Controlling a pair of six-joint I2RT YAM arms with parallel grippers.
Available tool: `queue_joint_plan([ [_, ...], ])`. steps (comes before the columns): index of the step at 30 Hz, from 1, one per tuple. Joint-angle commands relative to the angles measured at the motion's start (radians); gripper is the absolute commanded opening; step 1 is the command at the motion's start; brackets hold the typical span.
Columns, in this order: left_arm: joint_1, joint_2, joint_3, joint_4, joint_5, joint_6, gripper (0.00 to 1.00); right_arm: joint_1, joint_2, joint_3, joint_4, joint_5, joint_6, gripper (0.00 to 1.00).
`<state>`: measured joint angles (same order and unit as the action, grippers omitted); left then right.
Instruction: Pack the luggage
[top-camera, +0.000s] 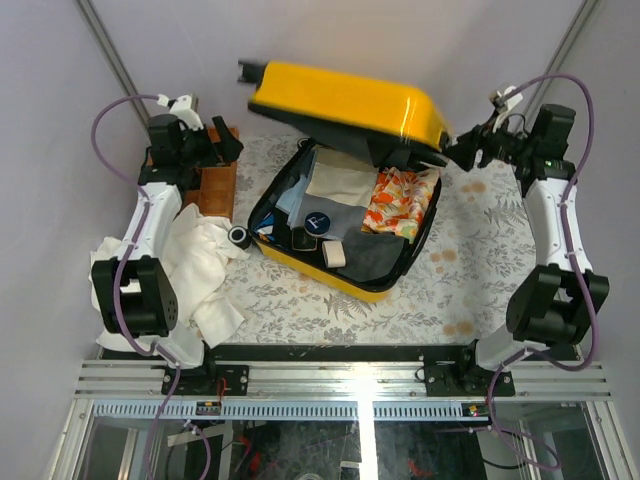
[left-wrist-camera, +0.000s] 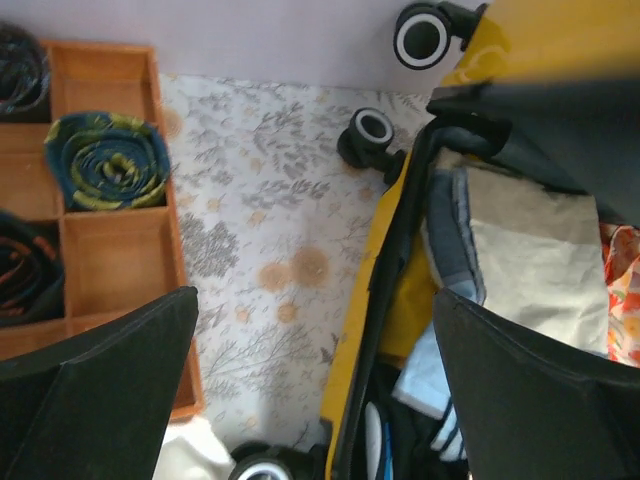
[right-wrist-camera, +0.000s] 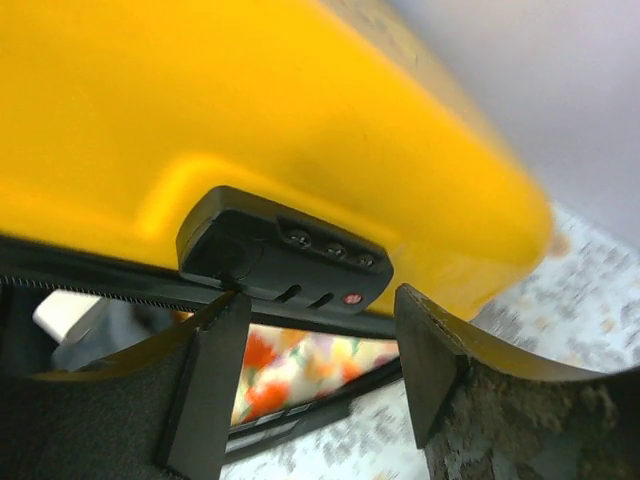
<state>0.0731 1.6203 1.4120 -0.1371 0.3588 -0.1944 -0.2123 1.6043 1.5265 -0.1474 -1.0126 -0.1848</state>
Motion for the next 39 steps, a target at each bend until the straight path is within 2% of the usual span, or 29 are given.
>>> queue_joint_plan([
  [1,0.074,-0.056,-0.065,-0.065,0.104,0.074,1.00,-0.038,-0.090,-0.082,-0.223,-0.004,-0.162,0.65],
  [7,0.153,-0.058,-0.080,-0.211,0.195,0.296,1.00,-0.118,-0.160,-0.184,-0.398,0.045,-0.223,0.67],
  [12,0.161,-0.046,-0.092,-0.370,0.344,0.523,1.00,-0.119,-0.178,-0.254,-0.382,0.105,-0.140,0.70],
  [14,0.161,-0.034,-0.074,-0.514,0.404,0.706,0.98,-0.118,-0.170,-0.248,-0.409,0.108,-0.114,0.69],
  [17,0.160,-0.040,-0.067,-0.811,0.445,1.072,0.94,-0.119,-0.174,-0.269,-0.419,0.121,-0.097,0.69],
  [21,0.163,-0.068,-0.100,-0.963,0.386,1.258,0.90,-0.119,-0.187,-0.326,-0.362,0.146,-0.076,0.68],
  [22,0.162,-0.092,-0.127,-0.946,0.371,1.262,0.90,-0.120,-0.183,-0.326,-0.336,0.158,-0.066,0.68],
  [24,0.164,-0.175,-0.235,-0.812,0.348,1.172,0.90,-0.119,-0.150,-0.295,-0.281,0.168,-0.045,0.68],
  [27,0.152,-0.293,-0.403,-0.579,0.368,0.944,0.91,-0.118,-0.023,-0.164,-0.164,0.201,0.051,0.68],
  [30,0.098,-0.369,-0.516,-0.376,0.328,0.728,0.91,-0.116,0.148,0.007,-0.075,0.228,0.146,0.67],
  [34,-0.008,-0.405,-0.598,-0.245,0.219,0.589,0.91,-0.071,0.325,0.198,-0.024,0.236,0.195,0.66],
  [39,-0.022,-0.390,-0.640,-0.169,0.160,0.423,0.89,0.001,0.465,0.294,0.053,0.240,0.192,0.66],
])
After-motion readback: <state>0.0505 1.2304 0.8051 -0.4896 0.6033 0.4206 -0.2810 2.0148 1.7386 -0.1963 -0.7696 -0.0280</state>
